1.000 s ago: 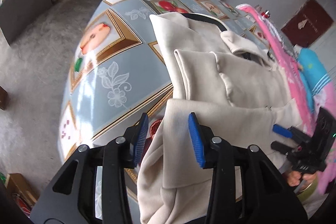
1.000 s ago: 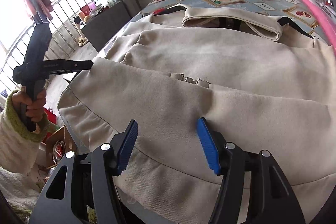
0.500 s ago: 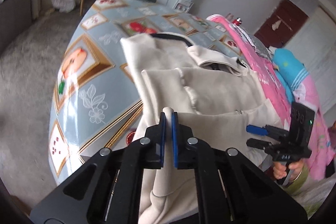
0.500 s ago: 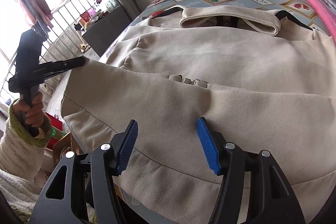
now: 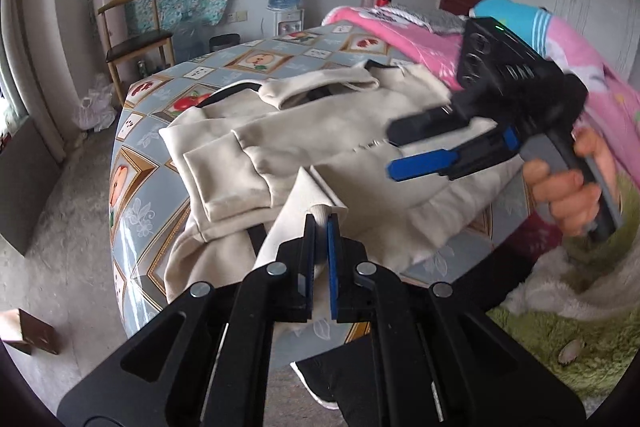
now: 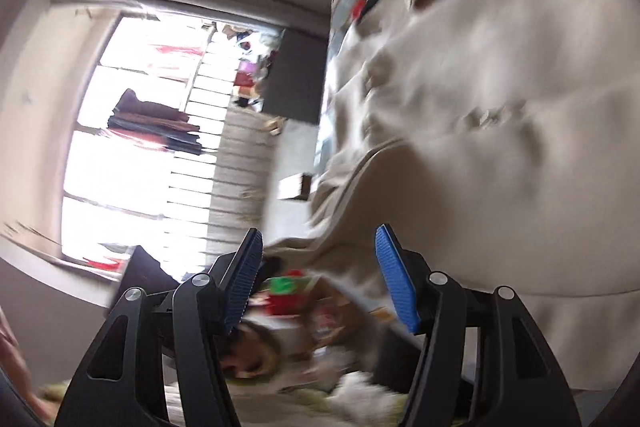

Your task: Fold large clothes

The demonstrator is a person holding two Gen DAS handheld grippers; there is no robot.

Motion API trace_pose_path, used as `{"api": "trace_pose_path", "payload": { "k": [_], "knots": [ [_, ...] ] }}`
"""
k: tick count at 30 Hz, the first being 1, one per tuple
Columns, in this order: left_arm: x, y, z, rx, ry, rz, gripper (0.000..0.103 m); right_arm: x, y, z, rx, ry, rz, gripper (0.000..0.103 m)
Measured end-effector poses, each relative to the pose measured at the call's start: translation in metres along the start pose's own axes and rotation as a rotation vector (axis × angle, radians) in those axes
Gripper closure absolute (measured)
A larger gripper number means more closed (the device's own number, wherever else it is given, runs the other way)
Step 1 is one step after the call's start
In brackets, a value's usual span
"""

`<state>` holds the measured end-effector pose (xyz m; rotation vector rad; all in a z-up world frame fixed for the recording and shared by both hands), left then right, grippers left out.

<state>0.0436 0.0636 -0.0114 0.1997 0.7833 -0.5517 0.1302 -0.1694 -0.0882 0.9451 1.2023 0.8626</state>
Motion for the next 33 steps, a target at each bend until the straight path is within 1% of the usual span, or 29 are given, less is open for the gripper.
{"api": "trace_pose_path", "payload": {
  "k": [2, 3, 5, 8, 9, 10, 11, 13, 14, 15, 16, 17, 18, 19, 21, 22, 23, 25, 27, 29, 31, 32, 33],
  "knots": [
    [-0.001, -0.004, -0.005, 0.01, 0.008, -0.001, 0.098, 0.015, -0.006, 0.0, 0.06, 0.039, 0.022, 0.045],
    [-0.002, -0.006, -0.006, 0.017, 0.008, 0.003, 0.098, 0.026, -0.01, 0.0, 0.092, 0.068, 0.003, 0.045],
    [-0.004, -0.007, -0.008, 0.023, 0.007, 0.008, 0.098, 0.04, -0.012, -0.005, 0.105, 0.099, -0.013, 0.045],
    [-0.007, -0.007, -0.01, 0.017, 0.006, 0.007, 0.098, 0.057, -0.009, -0.012, 0.114, 0.131, -0.001, 0.045],
    [-0.008, -0.007, -0.011, 0.012, 0.007, 0.004, 0.098, 0.06, -0.009, -0.014, 0.112, 0.136, -0.006, 0.05],
    [-0.009, -0.007, -0.013, 0.008, 0.01, -0.001, 0.098, 0.066, -0.009, -0.016, 0.111, 0.147, -0.022, 0.063],
    [-0.008, -0.008, -0.015, 0.005, 0.017, -0.009, 0.098, 0.069, -0.01, -0.017, 0.115, 0.15, -0.027, 0.068],
    [-0.007, -0.009, -0.019, 0.007, 0.036, -0.011, 0.097, 0.073, -0.014, -0.019, 0.118, 0.146, -0.034, 0.094],
    [-0.007, -0.009, -0.02, 0.008, 0.042, -0.005, 0.096, 0.074, -0.015, -0.019, 0.117, 0.141, -0.04, 0.096],
    [-0.006, -0.01, -0.02, 0.006, 0.048, -0.007, 0.092, 0.074, -0.015, -0.019, 0.125, 0.137, -0.034, 0.096],
    [-0.006, -0.009, -0.021, -0.002, 0.053, -0.011, 0.081, 0.074, -0.016, -0.017, 0.132, 0.134, -0.029, 0.097],
    [-0.007, -0.007, -0.022, -0.009, 0.052, -0.005, 0.074, 0.074, -0.015, -0.017, 0.132, 0.132, -0.029, 0.097],
    [-0.008, -0.007, -0.022, -0.01, 0.049, 0.001, 0.061, 0.073, -0.015, -0.016, 0.132, 0.131, -0.027, 0.097],
    [-0.009, -0.007, -0.023, -0.003, 0.044, 0.009, 0.058, 0.069, -0.015, -0.012, 0.134, 0.132, -0.019, 0.097],
    [-0.006, -0.007, -0.025, 0.017, 0.052, 0.026, 0.055, 0.07, -0.013, -0.012, 0.133, 0.134, -0.013, 0.097],
    [-0.003, -0.008, -0.025, 0.024, 0.058, 0.029, 0.052, 0.069, -0.012, -0.011, 0.134, 0.137, -0.007, 0.097],
    [0.001, -0.007, -0.028, 0.036, 0.066, 0.038, 0.051, 0.067, -0.012, -0.011, 0.134, 0.141, 0.0, 0.097],
    [0.011, -0.005, -0.031, 0.058, 0.088, 0.082, 0.051, 0.069, -0.008, -0.01, 0.121, 0.145, -0.007, 0.097],
    [0.021, -0.003, -0.033, 0.083, 0.105, 0.147, 0.051, 0.069, -0.006, -0.011, 0.11, 0.15, -0.011, 0.097],
    [0.027, 0.0, -0.032, 0.087, 0.107, 0.175, 0.052, 0.071, -0.004, -0.009, 0.103, 0.156, -0.006, 0.097],
    [0.029, 0.001, -0.027, 0.073, 0.093, 0.175, 0.065, 0.07, 0.001, -0.009, 0.08, 0.158, -0.011, 0.097],
    [0.03, 0.003, -0.024, 0.054, 0.087, 0.16, 0.066, 0.069, 0.003, -0.009, 0.064, 0.158, -0.014, 0.097],
    [0.03, 0.004, -0.021, 0.035, 0.077, 0.147, 0.07, 0.068, 0.005, -0.009, 0.054, 0.157, -0.017, 0.097]
  ]
}}
Point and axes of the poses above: each gripper's, at about its wrist camera, not at the fingertips, and x roughly the way its jaws point, y to its left, z to its top, the point moved 4 cm from there along x, roughly the way its jaws point, and after that the axes turned 1 degree about z, right-handed, at the moved point
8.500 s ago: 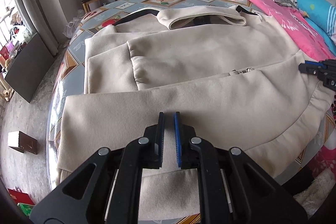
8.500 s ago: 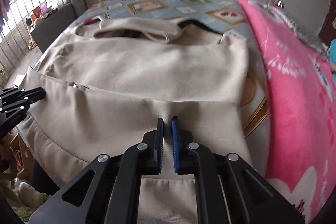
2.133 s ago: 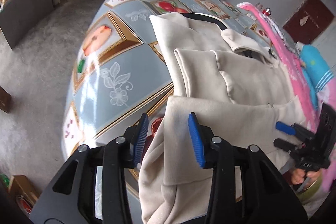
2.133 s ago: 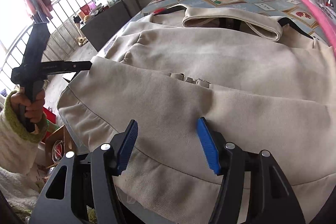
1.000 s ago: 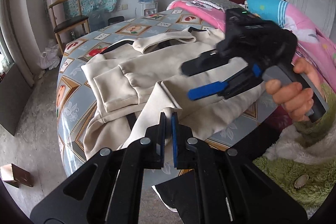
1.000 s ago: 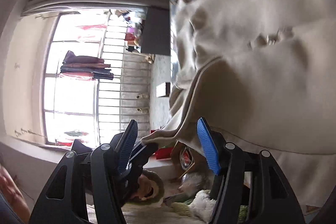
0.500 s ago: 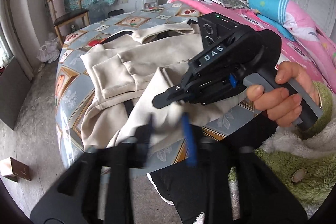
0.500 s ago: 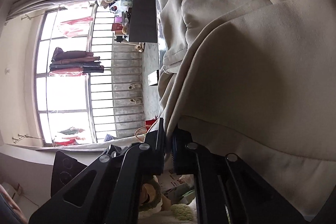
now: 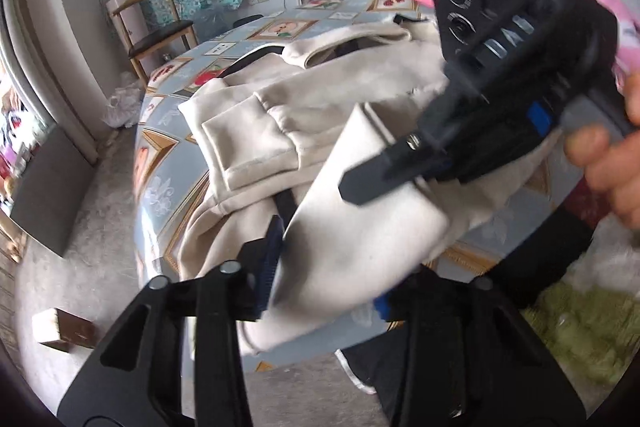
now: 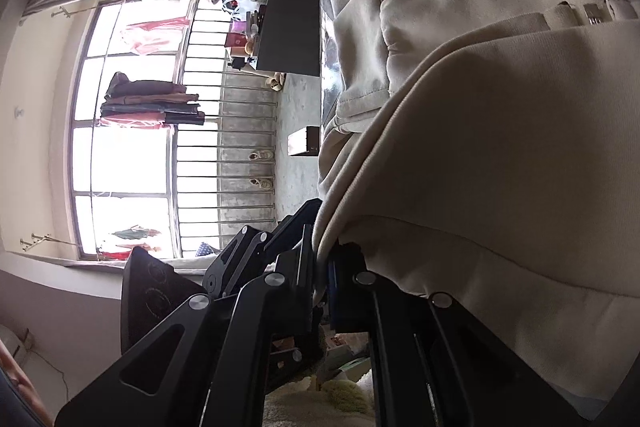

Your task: Fold large clothes

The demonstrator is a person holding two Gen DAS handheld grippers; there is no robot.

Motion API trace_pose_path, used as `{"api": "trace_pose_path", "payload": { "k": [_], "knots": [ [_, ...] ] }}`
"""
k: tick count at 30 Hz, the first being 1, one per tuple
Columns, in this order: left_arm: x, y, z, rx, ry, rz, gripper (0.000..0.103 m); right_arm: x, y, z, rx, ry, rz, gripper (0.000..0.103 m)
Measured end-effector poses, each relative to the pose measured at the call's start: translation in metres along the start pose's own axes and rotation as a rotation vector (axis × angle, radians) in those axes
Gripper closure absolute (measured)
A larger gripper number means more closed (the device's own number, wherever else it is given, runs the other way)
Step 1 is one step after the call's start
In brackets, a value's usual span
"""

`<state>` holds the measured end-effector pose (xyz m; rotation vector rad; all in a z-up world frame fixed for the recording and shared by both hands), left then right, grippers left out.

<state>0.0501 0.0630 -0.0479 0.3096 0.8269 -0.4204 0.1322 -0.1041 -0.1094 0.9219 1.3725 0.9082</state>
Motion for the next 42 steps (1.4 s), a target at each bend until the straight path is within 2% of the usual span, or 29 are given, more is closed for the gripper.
{"api": "trace_pose_path", "payload": {
  "k": [2, 4, 6, 8, 10, 15, 17, 19, 23, 27, 30, 32, 38, 42],
  "knots": [
    [0.001, 0.0, 0.004, -0.019, -0.008, -0.018, 0.078, -0.007, 0.003, 0.0, -0.027, -0.013, -0.013, 0.097],
    [0.005, -0.001, 0.007, -0.026, -0.006, 0.0, 0.093, -0.02, 0.003, 0.0, -0.046, -0.036, -0.031, 0.088],
    [0.011, 0.005, 0.007, -0.065, 0.02, 0.027, 0.098, -0.041, -0.001, -0.001, -0.065, -0.078, -0.059, 0.083],
    [0.017, 0.014, 0.007, -0.134, 0.046, 0.028, 0.098, -0.078, -0.01, 0.0, -0.086, -0.167, -0.121, 0.073],
    [0.022, 0.022, 0.007, -0.199, 0.069, 0.025, 0.098, -0.13, -0.026, -0.003, -0.105, -0.291, -0.246, 0.061],
    [0.033, 0.029, 0.008, -0.274, 0.116, 0.071, 0.098, -0.261, -0.07, -0.004, -0.045, -0.557, -0.563, 0.06],
    [0.038, 0.03, 0.008, -0.295, 0.134, 0.083, 0.098, -0.292, -0.079, 0.0, -0.033, -0.611, -0.598, 0.06],
    [0.042, 0.031, 0.008, -0.308, 0.147, 0.099, 0.098, -0.31, -0.084, 0.013, -0.059, -0.622, -0.588, 0.06],
    [0.046, 0.033, 0.009, -0.33, 0.164, 0.132, 0.098, -0.307, -0.08, 0.052, -0.149, -0.574, -0.513, 0.06],
    [0.051, 0.033, 0.011, -0.347, 0.177, 0.161, 0.098, -0.297, -0.091, 0.105, -0.145, -0.47, -0.37, 0.06],
    [0.054, 0.034, 0.011, -0.359, 0.186, 0.175, 0.098, -0.286, -0.121, 0.123, -0.073, -0.367, -0.367, 0.06],
    [0.055, 0.034, 0.012, -0.367, 0.19, 0.179, 0.098, -0.287, -0.134, 0.113, -0.062, -0.345, -0.325, 0.06],
    [0.058, 0.035, 0.012, -0.37, 0.205, 0.181, 0.098, -0.293, -0.138, 0.073, -0.038, -0.293, -0.186, 0.06],
    [0.059, 0.036, 0.012, -0.367, 0.21, 0.179, 0.098, -0.293, -0.134, 0.058, -0.057, -0.264, -0.171, 0.06]
  ]
}}
Point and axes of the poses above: each gripper's, at about its wrist camera, not at the fingertips, and x roughly the way its jaws point, y to its left, z to its top, the point moved 4 cm from there along x, roughly the way its jaws point, and after that the axes turned 1 degree about z, right-handed, at the moved point
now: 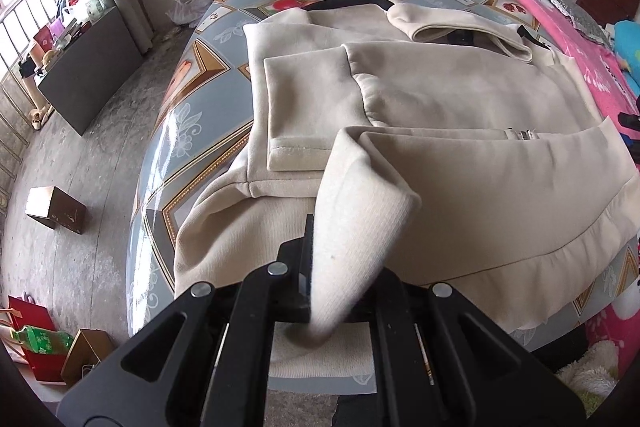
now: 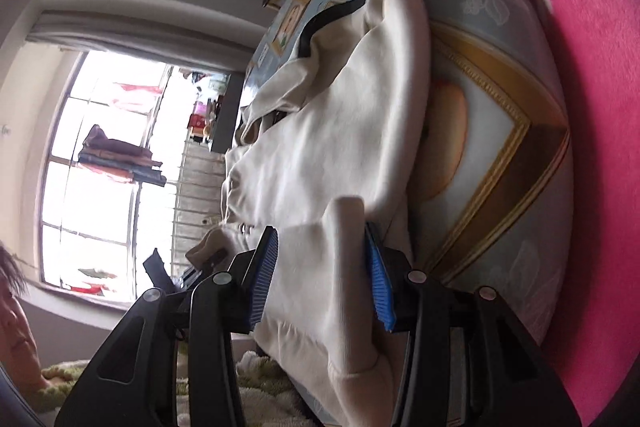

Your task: Fold large clothes

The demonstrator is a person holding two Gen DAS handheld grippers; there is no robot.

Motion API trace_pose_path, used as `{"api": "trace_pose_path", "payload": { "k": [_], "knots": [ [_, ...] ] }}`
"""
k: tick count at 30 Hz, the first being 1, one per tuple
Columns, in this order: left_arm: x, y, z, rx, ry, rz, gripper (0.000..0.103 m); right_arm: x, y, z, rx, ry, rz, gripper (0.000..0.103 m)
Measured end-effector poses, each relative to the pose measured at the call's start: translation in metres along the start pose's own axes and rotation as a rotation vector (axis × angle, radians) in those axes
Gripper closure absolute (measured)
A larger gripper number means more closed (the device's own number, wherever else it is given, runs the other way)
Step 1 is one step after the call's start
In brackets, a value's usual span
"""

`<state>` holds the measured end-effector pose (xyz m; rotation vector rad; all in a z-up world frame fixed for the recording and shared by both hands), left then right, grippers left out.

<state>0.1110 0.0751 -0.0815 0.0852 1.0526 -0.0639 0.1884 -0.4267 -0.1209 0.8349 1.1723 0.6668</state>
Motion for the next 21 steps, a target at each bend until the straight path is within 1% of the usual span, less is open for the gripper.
{"api": "trace_pose_path", "payload": {
  "k": [2, 6, 8, 9, 10, 11, 12, 13, 14, 16, 18, 20, 21],
  "knots": [
    [0.0, 0.0, 0.0, 0.001, -0.001, 0.0, 0.098, 0.002, 0.005, -0.008, -0.04, 0.012, -0.048, 0.06],
    [0.0, 0.0, -0.001, 0.001, -0.006, -0.004, 0.098, 0.006, 0.03, -0.019, -0.155, -0.009, -0.167, 0.06],
    [0.0, 0.0, -0.001, 0.003, -0.008, -0.008, 0.098, 0.01, 0.04, -0.023, -0.211, -0.013, -0.239, 0.064],
    [0.0, 0.0, -0.001, 0.004, -0.009, -0.01, 0.098, 0.015, 0.045, -0.024, -0.236, -0.016, -0.305, 0.068],
    [0.0, 0.0, -0.001, 0.004, -0.009, -0.012, 0.098, 0.02, 0.049, -0.027, -0.268, -0.017, -0.395, 0.073],
    [0.0, 0.001, -0.001, 0.003, -0.009, -0.016, 0.098, 0.021, 0.05, -0.028, -0.283, -0.018, -0.435, 0.075],
    [0.001, 0.001, -0.001, 0.002, -0.009, -0.019, 0.098, 0.025, 0.054, -0.031, -0.306, -0.027, -0.504, 0.083],
    [0.001, 0.002, 0.0, 0.002, -0.009, -0.022, 0.098, 0.026, 0.058, -0.032, -0.321, -0.034, -0.541, 0.092],
    [0.0, 0.002, 0.0, 0.002, -0.009, -0.025, 0.098, 0.027, 0.065, -0.035, -0.341, -0.047, -0.566, 0.094],
    [0.0, 0.002, 0.0, 0.003, -0.008, -0.026, 0.098, 0.021, 0.078, -0.04, -0.395, -0.083, -0.608, 0.095],
    [-0.001, 0.002, 0.0, -0.001, -0.006, -0.029, 0.098, 0.021, 0.086, -0.046, -0.447, -0.095, -0.657, 0.095],
    [-0.001, 0.003, 0.0, -0.012, 0.0, -0.035, 0.098, 0.023, 0.085, -0.047, -0.45, -0.096, -0.71, 0.095],
    [-0.001, 0.003, 0.0, -0.016, 0.003, -0.037, 0.098, 0.027, 0.078, -0.046, -0.432, -0.085, -0.734, 0.095]
  ]
}}
Point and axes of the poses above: each gripper's, at about its wrist camera, not at the fingertips, and x roughly the way its jaws point, y to its left, z to its top, the point moved 4 cm from there along x, roughly the way its jaws point, and after that the axes turned 1 degree about z, right-handed, at the moved point
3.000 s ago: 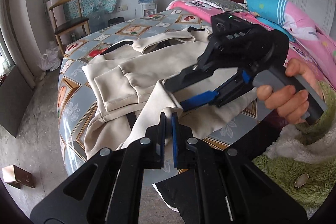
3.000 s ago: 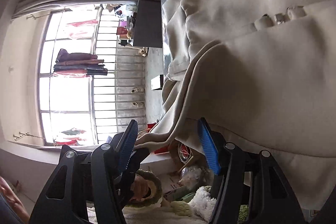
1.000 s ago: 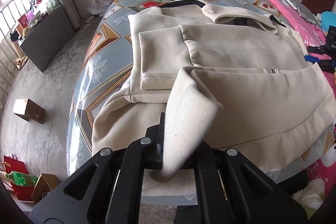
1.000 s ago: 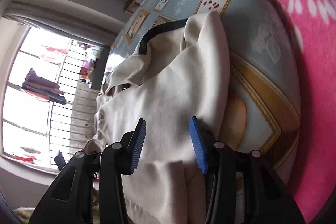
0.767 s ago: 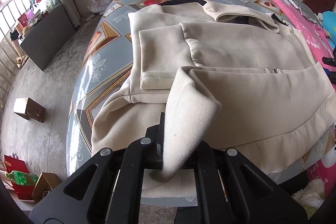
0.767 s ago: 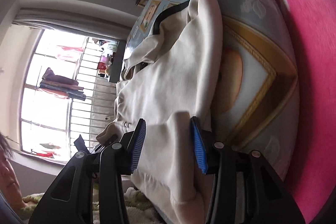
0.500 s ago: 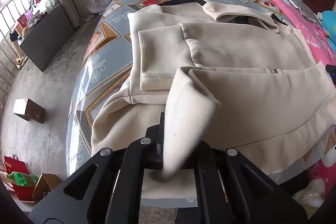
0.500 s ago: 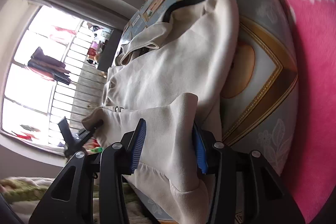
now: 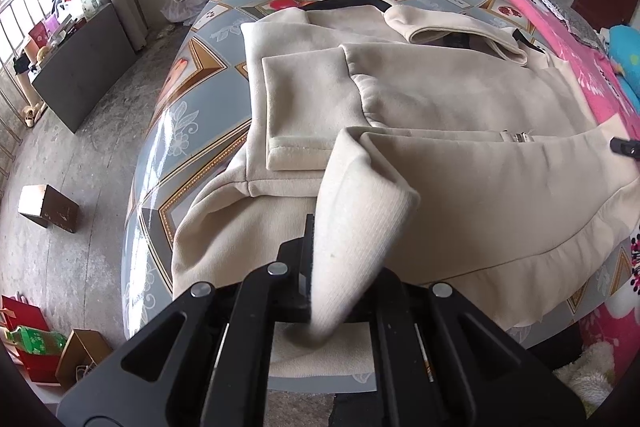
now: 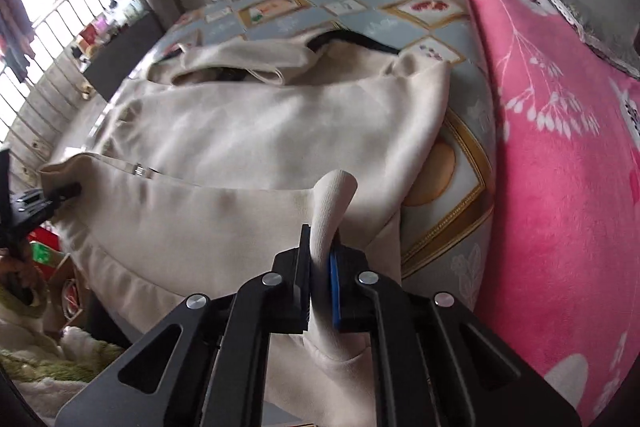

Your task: Fold large clothes

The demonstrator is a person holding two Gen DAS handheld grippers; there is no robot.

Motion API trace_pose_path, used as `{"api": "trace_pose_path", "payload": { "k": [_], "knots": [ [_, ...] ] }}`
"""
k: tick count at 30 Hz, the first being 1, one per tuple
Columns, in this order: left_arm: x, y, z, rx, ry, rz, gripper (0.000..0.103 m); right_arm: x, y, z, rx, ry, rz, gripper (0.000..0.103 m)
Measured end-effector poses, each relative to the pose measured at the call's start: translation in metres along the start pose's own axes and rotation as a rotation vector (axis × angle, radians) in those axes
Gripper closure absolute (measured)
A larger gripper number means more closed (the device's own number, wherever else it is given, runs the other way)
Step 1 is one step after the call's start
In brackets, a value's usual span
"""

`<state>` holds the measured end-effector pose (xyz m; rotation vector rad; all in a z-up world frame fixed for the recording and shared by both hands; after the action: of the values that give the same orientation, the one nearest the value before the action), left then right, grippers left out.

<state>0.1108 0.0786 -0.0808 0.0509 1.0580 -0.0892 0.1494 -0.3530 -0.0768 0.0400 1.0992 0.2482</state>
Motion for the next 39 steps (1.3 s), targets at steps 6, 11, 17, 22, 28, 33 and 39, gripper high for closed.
{"api": "trace_pose_path", "payload": {
  "k": [6, 11, 17, 22, 28, 33, 39],
  "knots": [
    [0.001, 0.003, 0.003, -0.032, 0.03, -0.023, 0.098, 0.016, -0.023, -0.004, 0.097, 0.024, 0.014, 0.095],
    [0.003, 0.006, 0.004, -0.054, 0.046, -0.044, 0.098, 0.011, -0.009, -0.002, 0.08, 0.016, -0.047, 0.095],
    [0.004, 0.007, 0.005, -0.045, 0.05, -0.053, 0.098, 0.018, 0.005, -0.004, -0.012, 0.03, -0.175, 0.095],
    [0.004, 0.008, 0.006, -0.043, 0.053, -0.062, 0.098, 0.018, 0.007, -0.003, -0.026, 0.037, -0.205, 0.095],
    [0.005, 0.008, 0.006, -0.043, 0.06, -0.072, 0.098, 0.02, 0.008, -0.002, -0.029, 0.049, -0.216, 0.095],
    [0.006, 0.009, 0.007, -0.049, 0.064, -0.077, 0.098, 0.02, 0.007, -0.001, -0.024, 0.056, -0.214, 0.095],
    [0.007, 0.01, 0.007, -0.051, 0.069, -0.078, 0.098, 0.022, 0.005, 0.0, -0.016, 0.066, -0.207, 0.094]
  ]
}}
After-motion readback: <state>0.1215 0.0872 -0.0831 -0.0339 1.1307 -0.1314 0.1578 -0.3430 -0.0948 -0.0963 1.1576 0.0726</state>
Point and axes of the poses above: each gripper's, at about its wrist camera, not at the fingertips, and x roughly the way its jaws point, y to its left, z to its top, the point moved 4 cm from there along x, roughly the way its jaws point, and after that the axes turned 1 degree about z, right-handed, at the moved point
